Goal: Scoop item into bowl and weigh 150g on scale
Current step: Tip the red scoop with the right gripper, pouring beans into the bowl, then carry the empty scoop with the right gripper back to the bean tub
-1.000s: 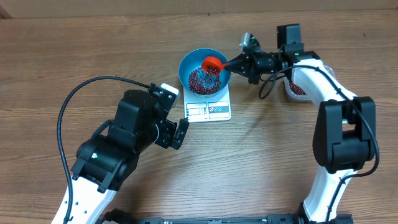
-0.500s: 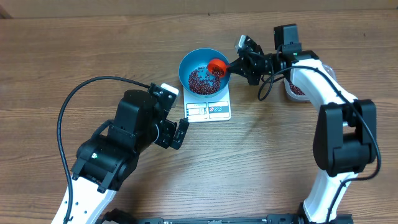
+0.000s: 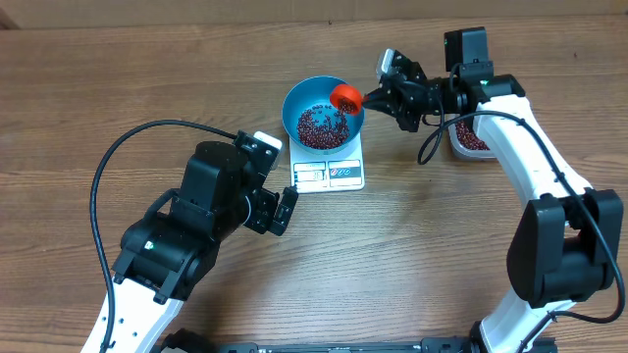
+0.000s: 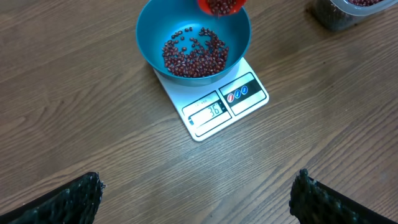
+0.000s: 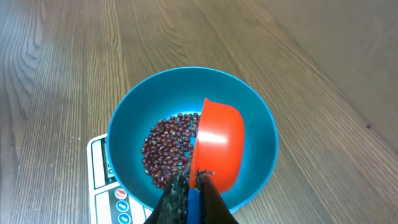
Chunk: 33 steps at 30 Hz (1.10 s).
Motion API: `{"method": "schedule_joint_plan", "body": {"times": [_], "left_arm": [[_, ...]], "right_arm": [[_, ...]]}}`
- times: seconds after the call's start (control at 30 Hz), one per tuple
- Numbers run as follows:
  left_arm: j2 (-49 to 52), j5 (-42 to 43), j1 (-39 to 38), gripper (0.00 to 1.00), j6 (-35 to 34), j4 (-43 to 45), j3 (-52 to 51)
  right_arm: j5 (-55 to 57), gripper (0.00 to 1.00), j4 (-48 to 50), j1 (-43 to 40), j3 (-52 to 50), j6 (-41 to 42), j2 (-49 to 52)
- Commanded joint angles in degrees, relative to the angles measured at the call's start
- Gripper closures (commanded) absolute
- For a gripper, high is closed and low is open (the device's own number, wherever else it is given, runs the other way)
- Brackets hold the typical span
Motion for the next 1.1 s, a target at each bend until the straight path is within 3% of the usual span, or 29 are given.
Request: {"method": "schedule_joint_plan", "body": {"times": [0.0, 0.37, 0.73, 1.07], "left_arm": [[-0.33, -0.37, -0.37, 0.00, -0.35, 0.04, -0.20], [-0.33, -0.37, -0.37, 0.01, -0.35, 0.04, -0.20], [-0.33, -0.37, -0.37, 0.00, -0.35, 0.04, -0.20], [-0.33, -0.37, -0.37, 0.00, -0.35, 0.04, -0.20]], "right_arm": [[1.20, 0.96, -0.04, 1.60, 0.59, -2.47, -2.23], [6.91, 0.96, -0.09, 4.26, 0.59, -10.60, -2.23], [6.21, 0.96, -0.66, 4.28, 0.59, -10.19, -2.23], [6.01, 0.96, -0.50, 4.26, 1.05, -3.21, -4.76]]}}
